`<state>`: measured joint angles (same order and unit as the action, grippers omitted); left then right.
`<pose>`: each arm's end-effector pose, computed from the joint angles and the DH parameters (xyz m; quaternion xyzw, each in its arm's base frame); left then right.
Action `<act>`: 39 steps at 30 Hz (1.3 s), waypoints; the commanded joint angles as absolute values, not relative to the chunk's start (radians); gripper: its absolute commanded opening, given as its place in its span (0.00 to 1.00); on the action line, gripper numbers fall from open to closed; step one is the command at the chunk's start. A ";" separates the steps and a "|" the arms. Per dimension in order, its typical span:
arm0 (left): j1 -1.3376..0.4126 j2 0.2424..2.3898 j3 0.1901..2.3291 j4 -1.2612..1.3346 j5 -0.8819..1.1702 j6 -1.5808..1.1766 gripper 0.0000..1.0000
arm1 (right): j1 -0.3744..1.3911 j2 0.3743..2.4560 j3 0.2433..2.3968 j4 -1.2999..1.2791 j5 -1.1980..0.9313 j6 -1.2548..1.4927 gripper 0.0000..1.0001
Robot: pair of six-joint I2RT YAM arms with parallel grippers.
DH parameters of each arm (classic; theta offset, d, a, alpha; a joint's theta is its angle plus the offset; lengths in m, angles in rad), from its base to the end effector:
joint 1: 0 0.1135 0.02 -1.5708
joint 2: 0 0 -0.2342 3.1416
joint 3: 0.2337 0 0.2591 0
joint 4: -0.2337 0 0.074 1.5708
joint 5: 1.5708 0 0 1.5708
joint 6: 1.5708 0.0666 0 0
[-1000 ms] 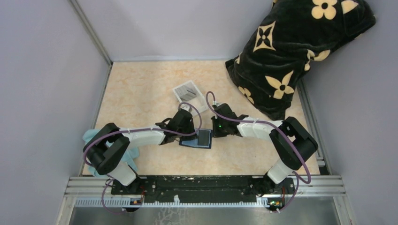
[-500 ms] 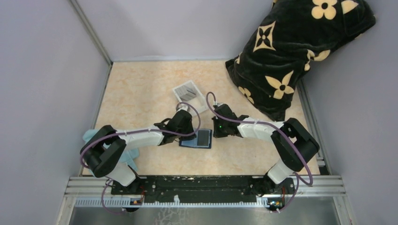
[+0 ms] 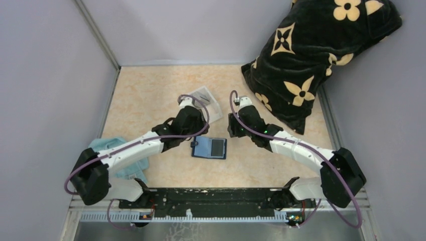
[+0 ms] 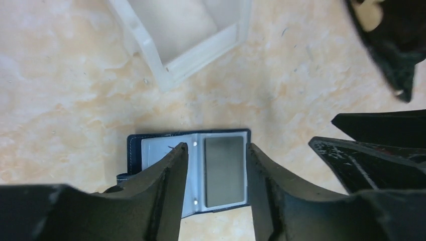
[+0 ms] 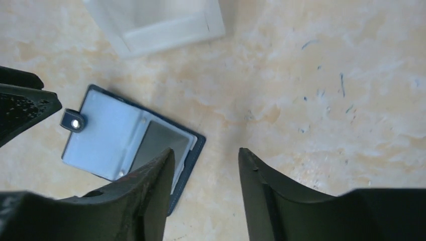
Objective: Put the credit cards into the card holder
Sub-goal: Pick up the credit card from the storage box.
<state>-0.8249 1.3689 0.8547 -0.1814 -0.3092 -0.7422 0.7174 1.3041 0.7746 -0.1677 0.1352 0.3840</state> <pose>0.2371 -0.2268 0.1831 -0.0282 0.8969 -0.1967 0.3951 0.2421 0.1993 0.1740 -0.1218 0.8963 0.1687 0.3917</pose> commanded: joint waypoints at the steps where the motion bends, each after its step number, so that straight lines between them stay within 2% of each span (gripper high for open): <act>1: -0.831 1.244 0.919 -0.239 -0.440 -0.704 0.59 | 0.725 1.212 0.833 -0.015 0.173 0.260 0.55; 3: -0.831 1.192 0.925 -0.233 -0.490 -0.690 0.75 | 0.725 1.184 0.830 0.083 0.147 0.230 0.62; 5: -0.830 1.146 0.912 -0.200 -0.534 -0.650 0.85 | 0.721 1.167 0.815 0.210 0.124 0.229 0.65; 10: -0.787 1.085 0.857 -0.033 -0.516 -0.526 0.92 | 0.688 1.202 0.837 0.444 0.035 0.292 0.59; 12: -0.762 1.088 0.859 -0.014 -0.486 -0.505 0.96 | 0.682 1.260 0.909 0.417 0.024 0.282 0.54; 14: -0.734 1.095 0.864 -0.003 -0.457 -0.488 0.99 | 0.681 1.351 1.062 0.297 -0.022 0.230 0.57; 17: -0.705 1.108 0.871 -0.011 -0.458 -0.484 0.99 | 0.680 1.518 1.285 0.124 -0.116 0.172 0.79; 20: -0.681 1.113 0.865 -0.025 -0.489 -0.491 1.00 | 0.680 1.660 1.447 0.029 -0.159 0.169 0.84; 22: -0.667 1.117 0.859 -0.050 -0.514 -0.510 0.98 | 0.680 1.749 1.531 -0.014 -0.163 0.173 0.81; 26: -0.649 1.113 0.833 -0.072 -0.551 -0.548 0.92 | 0.680 1.895 1.688 -0.136 -0.192 0.184 0.67; 30: -0.619 1.118 0.796 -0.044 -0.532 -0.572 0.88 | 0.677 1.993 1.807 -0.238 -0.179 0.175 0.59; 39: -0.591 1.183 0.799 -0.031 -0.460 -0.605 0.88 | 0.644 2.153 1.984 -0.393 -0.162 0.181 0.56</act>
<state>-0.5961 1.1679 0.8013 -0.0521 -0.4961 -0.5869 0.6708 2.1208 1.8904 -0.3393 -0.1665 0.1844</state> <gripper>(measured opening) 0.878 0.564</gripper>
